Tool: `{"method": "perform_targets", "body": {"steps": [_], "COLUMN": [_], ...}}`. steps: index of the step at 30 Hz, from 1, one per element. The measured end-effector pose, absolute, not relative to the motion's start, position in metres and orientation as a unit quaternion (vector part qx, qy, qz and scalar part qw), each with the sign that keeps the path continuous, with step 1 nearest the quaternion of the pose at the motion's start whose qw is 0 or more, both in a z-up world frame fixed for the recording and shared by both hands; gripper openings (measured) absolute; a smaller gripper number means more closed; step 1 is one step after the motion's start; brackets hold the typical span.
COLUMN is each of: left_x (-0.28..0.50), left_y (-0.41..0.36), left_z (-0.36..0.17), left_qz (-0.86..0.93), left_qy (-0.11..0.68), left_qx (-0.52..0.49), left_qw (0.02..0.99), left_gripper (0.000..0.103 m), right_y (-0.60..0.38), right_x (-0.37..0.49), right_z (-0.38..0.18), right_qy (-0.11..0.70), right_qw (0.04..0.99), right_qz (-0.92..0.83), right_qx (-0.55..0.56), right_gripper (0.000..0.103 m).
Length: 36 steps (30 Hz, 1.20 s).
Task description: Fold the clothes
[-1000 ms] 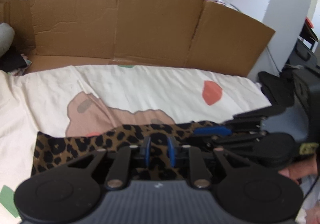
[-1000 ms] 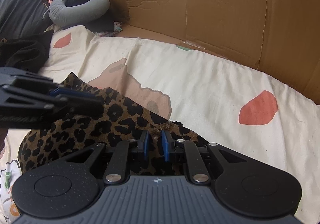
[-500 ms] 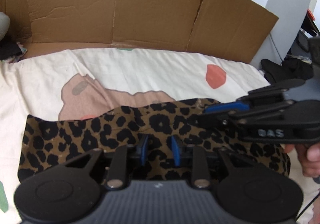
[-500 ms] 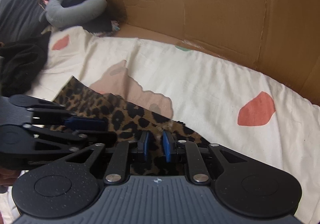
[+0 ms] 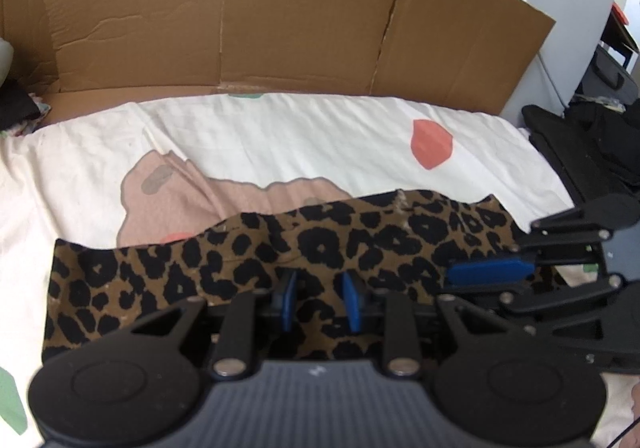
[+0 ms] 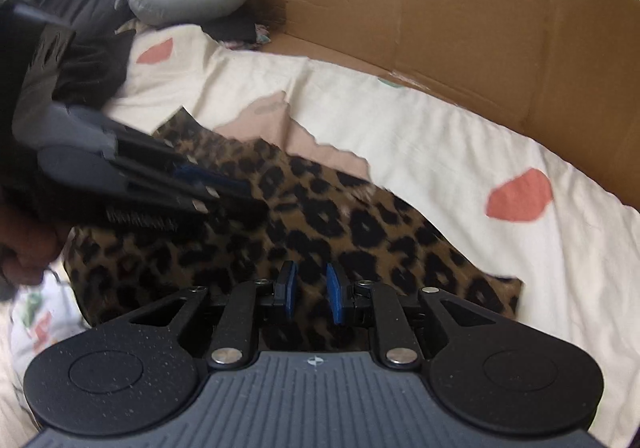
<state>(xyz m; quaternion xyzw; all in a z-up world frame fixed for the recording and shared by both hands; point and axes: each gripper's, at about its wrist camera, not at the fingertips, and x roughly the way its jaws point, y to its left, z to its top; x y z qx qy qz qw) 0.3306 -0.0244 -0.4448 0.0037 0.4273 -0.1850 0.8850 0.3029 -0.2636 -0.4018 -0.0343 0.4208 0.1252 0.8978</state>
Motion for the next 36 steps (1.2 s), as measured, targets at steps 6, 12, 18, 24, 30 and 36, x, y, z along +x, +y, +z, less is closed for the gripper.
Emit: {"method": "perform_targets", "body": {"steps": [6, 12, 18, 24, 30, 36], "left_x": [0.331, 0.331, 0.332, 0.332, 0.333, 0.324], "left_y": [-0.023, -0.024, -0.024, -0.024, -0.024, -0.022], "left_z": [-0.445, -0.446, -0.446, -0.446, -0.444, -0.43], "left_qz": [-0.186, -0.184, -0.182, -0.182, -0.183, -0.175], "left_qy": [0.428, 0.43, 0.431, 0.433, 0.436, 0.432], "left_qx": [-0.001, -0.001, -0.002, 0.0, -0.001, -0.015], "left_qw": [0.884, 0.884, 0.884, 0.883, 0.881, 0.885], "left_gripper": [0.029, 0.029, 0.029, 0.029, 0.029, 0.02], "right_y": [-0.292, -0.306, -0.282, -0.254, -0.278, -0.301], "right_x": [0.287, 0.272, 0.264, 0.26, 0.249, 0.239], "right_z": [-0.404, -0.391, -0.386, -0.399, -0.404, -0.397], "right_qy": [0.433, 0.425, 0.413, 0.423, 0.429, 0.429], "right_qw": [0.896, 0.903, 0.907, 0.899, 0.898, 0.902], "right_qz": [0.088, 0.058, 0.087, 0.105, 0.072, 0.026], "right_qx": [-0.03, -0.009, -0.014, -0.04, -0.057, -0.047], "right_gripper": [0.024, 0.029, 0.034, 0.035, 0.041, 0.041]}}
